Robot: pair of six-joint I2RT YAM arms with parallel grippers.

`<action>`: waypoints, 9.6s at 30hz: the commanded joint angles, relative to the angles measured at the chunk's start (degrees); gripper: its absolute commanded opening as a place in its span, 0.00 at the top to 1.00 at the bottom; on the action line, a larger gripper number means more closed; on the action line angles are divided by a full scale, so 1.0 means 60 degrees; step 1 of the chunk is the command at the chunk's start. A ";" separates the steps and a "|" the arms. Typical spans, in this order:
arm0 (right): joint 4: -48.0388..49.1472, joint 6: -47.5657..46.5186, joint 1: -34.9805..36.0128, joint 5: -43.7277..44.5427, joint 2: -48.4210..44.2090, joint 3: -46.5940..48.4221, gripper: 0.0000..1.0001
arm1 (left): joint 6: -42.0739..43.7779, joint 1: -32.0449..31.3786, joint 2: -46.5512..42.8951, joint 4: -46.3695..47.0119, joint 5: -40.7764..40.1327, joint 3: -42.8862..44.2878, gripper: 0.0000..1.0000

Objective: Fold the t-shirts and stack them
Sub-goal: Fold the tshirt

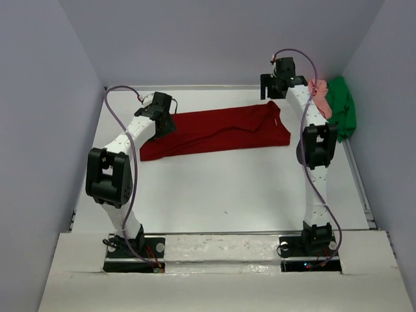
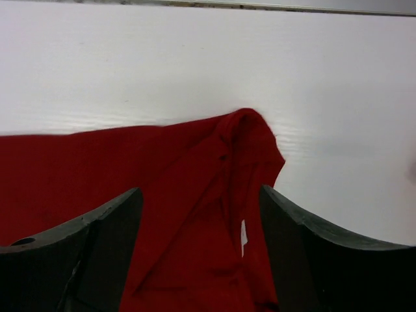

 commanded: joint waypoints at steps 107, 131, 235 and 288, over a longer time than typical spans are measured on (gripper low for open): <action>0.0205 0.2537 0.2122 -0.1008 -0.5033 -0.8269 0.66 | 0.1500 -0.0247 0.0786 -0.0364 0.2557 0.1214 0.85; 0.0556 0.2449 0.2122 -0.0963 -0.4741 -0.8769 0.73 | 0.1543 -0.0261 0.0728 -0.0277 0.2733 0.0965 0.85; -0.1084 0.2302 0.2297 0.1396 -0.4272 -0.7318 1.00 | 0.1030 -0.1052 0.1137 -0.1478 0.0037 0.0071 1.00; -0.2608 -0.0451 0.1096 -0.1461 0.2789 0.2174 1.00 | -0.0083 -0.4963 0.4109 -0.1740 0.4813 0.2746 1.00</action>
